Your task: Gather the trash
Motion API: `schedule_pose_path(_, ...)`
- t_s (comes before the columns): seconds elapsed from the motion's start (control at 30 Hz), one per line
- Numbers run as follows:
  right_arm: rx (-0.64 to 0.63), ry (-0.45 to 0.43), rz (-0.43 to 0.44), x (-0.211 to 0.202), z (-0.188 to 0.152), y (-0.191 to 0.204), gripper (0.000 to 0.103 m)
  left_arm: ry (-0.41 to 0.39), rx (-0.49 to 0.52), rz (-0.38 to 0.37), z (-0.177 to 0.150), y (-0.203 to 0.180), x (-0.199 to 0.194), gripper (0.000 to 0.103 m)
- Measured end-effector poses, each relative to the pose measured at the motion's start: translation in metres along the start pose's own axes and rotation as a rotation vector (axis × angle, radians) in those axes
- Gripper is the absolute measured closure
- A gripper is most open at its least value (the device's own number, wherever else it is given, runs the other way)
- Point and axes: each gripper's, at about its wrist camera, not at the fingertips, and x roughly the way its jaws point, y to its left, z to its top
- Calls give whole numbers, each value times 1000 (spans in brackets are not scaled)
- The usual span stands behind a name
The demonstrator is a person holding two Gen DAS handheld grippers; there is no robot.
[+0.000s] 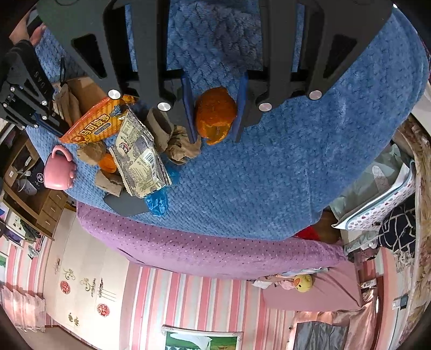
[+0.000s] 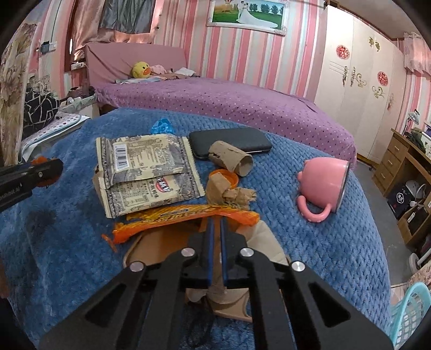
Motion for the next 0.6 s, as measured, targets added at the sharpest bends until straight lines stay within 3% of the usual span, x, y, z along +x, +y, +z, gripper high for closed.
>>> schedule_pose_path(0.27, 47, -18, 5, -8, -1, -15, 98, 0, 16, 6, -2, -1, -2, 77)
schedule_pose_path(0.6, -41, 25, -3, -2, -8, -5, 98, 14, 24, 11, -4, 0, 1, 77)
